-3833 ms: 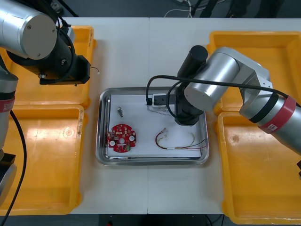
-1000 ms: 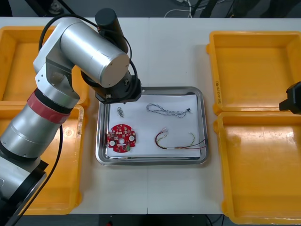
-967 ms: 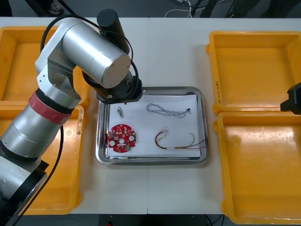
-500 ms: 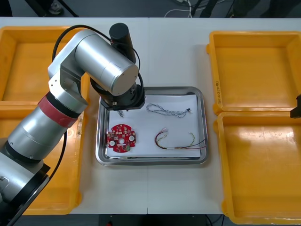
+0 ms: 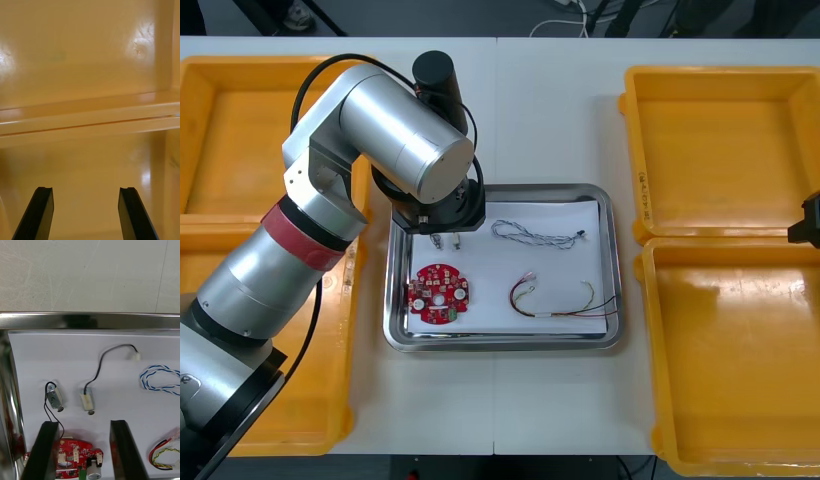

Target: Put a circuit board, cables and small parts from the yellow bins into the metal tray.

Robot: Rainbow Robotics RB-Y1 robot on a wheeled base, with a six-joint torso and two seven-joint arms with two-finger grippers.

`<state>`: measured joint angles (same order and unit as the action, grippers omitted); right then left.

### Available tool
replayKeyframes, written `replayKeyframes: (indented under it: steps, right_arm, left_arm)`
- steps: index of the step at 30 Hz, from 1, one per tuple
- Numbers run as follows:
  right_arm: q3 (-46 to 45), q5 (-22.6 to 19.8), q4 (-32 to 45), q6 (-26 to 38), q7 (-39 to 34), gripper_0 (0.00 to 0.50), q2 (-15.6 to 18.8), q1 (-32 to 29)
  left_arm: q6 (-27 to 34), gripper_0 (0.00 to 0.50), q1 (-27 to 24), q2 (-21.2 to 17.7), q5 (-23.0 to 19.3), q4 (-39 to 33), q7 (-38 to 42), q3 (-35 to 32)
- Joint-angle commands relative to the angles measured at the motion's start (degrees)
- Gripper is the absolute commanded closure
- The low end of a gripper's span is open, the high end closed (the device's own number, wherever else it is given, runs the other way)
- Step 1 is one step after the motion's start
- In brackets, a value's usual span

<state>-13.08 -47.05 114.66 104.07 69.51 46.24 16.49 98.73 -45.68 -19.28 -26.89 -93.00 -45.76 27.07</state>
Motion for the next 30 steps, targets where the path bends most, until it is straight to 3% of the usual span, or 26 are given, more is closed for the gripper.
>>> replayKeyframes:
  steps: [1, 10, 18, 30]
  right_arm:
    - [-2.03, -0.41, 0.39, -0.71, 0.71, 0.000, -2.29, -0.40]
    - [-2.03, 0.91, 0.39, -2.03, 7.75, 0.000, -2.47, -2.77]
    - [-2.03, 2.05, 0.39, -2.65, 7.66, 0.000, -2.47, -4.44]
    - [-2.03, 2.41, 0.48, -3.61, 7.22, 0.000, -2.82, -5.85]
  left_arm:
    - [-0.82, 0.000, -2.66, 0.74, 0.88, -0.34, 1.73, 0.71]
    - [-1.35, 0.000, -2.75, 0.12, 0.44, -0.34, 2.00, 0.80]
    - [-1.00, 0.000, -2.75, -0.67, -0.18, -1.74, 1.73, -1.23]
    - [11.04, 0.000, -2.75, -2.43, -2.82, -7.98, -3.72, -10.63]
